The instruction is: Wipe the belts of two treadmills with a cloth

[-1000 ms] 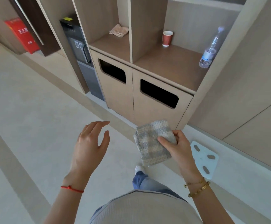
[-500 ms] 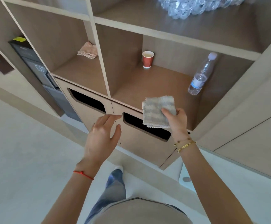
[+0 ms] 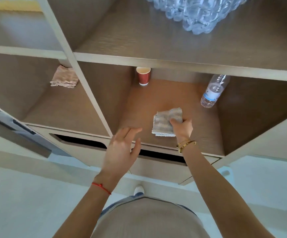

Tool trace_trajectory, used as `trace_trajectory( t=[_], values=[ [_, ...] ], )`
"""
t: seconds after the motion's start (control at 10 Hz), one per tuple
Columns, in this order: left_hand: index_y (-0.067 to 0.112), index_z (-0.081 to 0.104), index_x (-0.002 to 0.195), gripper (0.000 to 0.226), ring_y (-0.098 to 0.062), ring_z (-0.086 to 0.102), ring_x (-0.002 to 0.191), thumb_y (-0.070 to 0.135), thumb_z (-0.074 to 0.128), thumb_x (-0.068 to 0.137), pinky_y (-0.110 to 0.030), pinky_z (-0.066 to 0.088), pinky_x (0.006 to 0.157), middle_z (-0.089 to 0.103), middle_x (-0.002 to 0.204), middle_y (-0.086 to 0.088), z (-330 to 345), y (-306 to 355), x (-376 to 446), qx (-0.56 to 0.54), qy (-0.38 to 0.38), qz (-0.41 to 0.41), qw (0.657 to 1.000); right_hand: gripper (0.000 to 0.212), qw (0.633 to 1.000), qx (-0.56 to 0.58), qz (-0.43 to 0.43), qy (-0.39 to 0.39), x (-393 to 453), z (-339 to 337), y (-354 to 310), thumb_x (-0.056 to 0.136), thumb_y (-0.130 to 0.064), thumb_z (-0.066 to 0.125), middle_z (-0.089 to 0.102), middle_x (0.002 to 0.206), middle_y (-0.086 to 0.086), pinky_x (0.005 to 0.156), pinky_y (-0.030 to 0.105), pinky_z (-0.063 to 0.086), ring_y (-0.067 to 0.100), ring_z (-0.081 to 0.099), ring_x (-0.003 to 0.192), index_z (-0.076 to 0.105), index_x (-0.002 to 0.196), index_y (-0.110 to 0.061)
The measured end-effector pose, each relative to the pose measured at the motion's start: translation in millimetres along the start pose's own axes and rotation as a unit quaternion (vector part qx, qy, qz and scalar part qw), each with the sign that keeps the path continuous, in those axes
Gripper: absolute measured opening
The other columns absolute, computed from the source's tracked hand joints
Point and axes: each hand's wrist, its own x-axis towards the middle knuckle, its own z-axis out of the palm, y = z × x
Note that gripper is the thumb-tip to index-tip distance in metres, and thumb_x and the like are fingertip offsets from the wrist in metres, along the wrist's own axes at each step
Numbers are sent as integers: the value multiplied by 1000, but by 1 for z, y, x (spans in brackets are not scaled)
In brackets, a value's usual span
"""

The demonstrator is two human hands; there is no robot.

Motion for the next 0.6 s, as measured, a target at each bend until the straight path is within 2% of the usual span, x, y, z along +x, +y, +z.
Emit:
trace_trajectory(
  t=[0.1, 0.2, 0.3, 0.4, 0.5, 0.6],
  values=[
    [11, 67, 124, 32, -25, 64, 99, 6, 64, 93, -47, 57, 82, 66, 110, -5, 2, -17, 18, -2, -18, 17, 1000, 49, 999, -25, -12, 27, 1, 9, 6, 84, -24, 75, 54, 93, 3, 71, 27, 41, 20, 51, 81, 46, 117, -3],
    [12, 66, 126, 32, -23, 62, 105, 8, 62, 94, -47, 55, 87, 65, 115, -4, 5, -32, 30, -14, -40, 29, 999, 45, 998, -39, -33, 37, 3, 11, 12, 84, -22, 75, 55, 85, 0, 67, 28, 42, 21, 54, 78, 47, 113, -2],
    [12, 67, 124, 30, -24, 62, 105, 8, 62, 94, -46, 54, 89, 66, 114, -4, 7, -37, 41, -23, -51, 44, 997, 40, 996, -65, -54, 35, 1, 6, 14, 86, -24, 73, 51, 77, -8, 52, 16, 39, 16, 57, 70, 45, 108, -6],
    [12, 67, 123, 29, -22, 61, 104, 8, 62, 94, -43, 54, 88, 66, 113, -2, 8, -41, 50, -28, -53, 52, 997, 47, 992, -114, -58, 14, -3, -4, 16, 85, -32, 75, 59, 87, -2, 59, 21, 46, 21, 61, 83, 47, 114, -7],
    [13, 66, 124, 29, -21, 60, 107, 10, 62, 95, -42, 54, 91, 66, 115, -1, 8, -40, 56, -37, -56, 56, 996, 53, 975, -189, -119, 9, -13, -25, 13, 85, -40, 74, 62, 116, 10, 97, 41, 46, 28, 54, 111, 55, 118, -5],
    [10, 67, 122, 29, -24, 61, 106, 7, 64, 93, -45, 53, 92, 68, 114, -3, 12, -45, 60, -25, -29, 53, 998, 51, 954, -219, -205, 11, -31, -46, 14, 85, -30, 75, 59, 126, 11, 104, 41, 36, 31, 49, 119, 57, 126, -4]
  ],
)
